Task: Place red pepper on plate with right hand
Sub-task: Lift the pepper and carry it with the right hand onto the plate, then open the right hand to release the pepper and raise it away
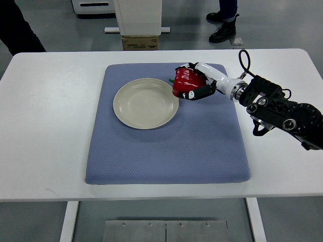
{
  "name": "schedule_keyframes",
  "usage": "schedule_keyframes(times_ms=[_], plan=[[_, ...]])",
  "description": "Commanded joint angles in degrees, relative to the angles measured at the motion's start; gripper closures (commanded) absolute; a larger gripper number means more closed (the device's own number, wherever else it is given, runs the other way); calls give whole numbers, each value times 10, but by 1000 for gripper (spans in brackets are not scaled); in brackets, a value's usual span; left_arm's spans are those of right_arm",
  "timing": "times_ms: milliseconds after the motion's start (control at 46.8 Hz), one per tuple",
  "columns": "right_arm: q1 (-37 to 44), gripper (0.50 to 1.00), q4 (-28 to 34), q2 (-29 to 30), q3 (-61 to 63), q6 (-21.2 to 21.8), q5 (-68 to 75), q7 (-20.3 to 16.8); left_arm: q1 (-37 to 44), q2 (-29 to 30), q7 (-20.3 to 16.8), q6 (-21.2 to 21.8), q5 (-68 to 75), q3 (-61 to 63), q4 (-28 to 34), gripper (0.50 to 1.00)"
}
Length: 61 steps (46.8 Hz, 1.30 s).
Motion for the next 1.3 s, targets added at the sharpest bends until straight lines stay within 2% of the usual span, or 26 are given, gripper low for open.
schedule_keyframes(times_ms=[0,599,791,963,984,1005,1070,1134,1219,1262,1283], plan=[[4,1000,1,14,8,0,0,-6,0,0,0,0,0,0,0,500],[3,1000,0,109,14,-1,-1,-2,0,0,0,0,0,0,0,500],[-13,1000,-6,109,13,-2,-3,-6,0,0,0,0,0,0,0,500],[-26,1000,-29,109,12,-26,-3,-13,0,0,0,0,0,0,0,500],[-28,986,-30,109,12,-27,-3,-13,0,0,0,0,0,0,0,500],[-29,932,-30,109,12,-29,-3,-13,0,0,0,0,0,0,0,500],[-31,881,-30,109,12,-32,-2,-13,0,0,0,0,0,0,0,500],[-31,787,-29,109,13,-34,-2,-13,0,0,0,0,0,1,0,500],[-33,643,-28,109,13,-34,-1,-13,0,0,0,0,0,0,0,500],[-32,514,-27,109,13,-34,-1,-13,0,0,0,0,0,0,0,500],[-32,503,-27,109,13,-34,-1,-13,0,0,0,0,0,0,-1,500]])
